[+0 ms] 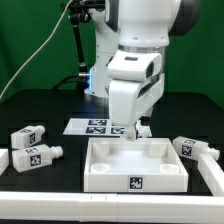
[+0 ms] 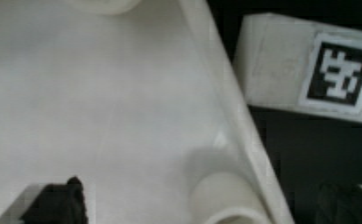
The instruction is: Assemble one leg
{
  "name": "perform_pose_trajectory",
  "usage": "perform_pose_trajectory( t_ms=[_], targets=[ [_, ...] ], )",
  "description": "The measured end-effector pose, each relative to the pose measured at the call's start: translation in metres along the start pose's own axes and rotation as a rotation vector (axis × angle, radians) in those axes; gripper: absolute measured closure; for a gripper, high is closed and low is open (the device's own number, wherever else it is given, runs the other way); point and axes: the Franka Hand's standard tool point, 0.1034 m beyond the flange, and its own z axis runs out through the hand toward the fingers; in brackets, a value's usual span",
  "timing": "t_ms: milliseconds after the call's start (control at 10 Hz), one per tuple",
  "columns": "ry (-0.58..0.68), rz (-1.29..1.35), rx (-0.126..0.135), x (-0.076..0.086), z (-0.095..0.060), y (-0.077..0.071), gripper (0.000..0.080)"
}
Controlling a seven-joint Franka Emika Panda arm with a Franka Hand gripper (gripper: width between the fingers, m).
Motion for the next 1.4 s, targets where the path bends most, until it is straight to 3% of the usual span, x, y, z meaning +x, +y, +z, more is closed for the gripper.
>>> perform_pose_trajectory(
  t_ms=[100, 300, 1400],
  targets=[
    [0.011, -0.007, -0.013, -0.002, 0.006, -0.002, 0.015],
    [0.015, -0.006, -0.012, -0.002, 0.014, -0.006, 0.015],
    [0.034, 0.002, -0.017, 0.022, 0.013, -0.014, 0.015]
  ],
)
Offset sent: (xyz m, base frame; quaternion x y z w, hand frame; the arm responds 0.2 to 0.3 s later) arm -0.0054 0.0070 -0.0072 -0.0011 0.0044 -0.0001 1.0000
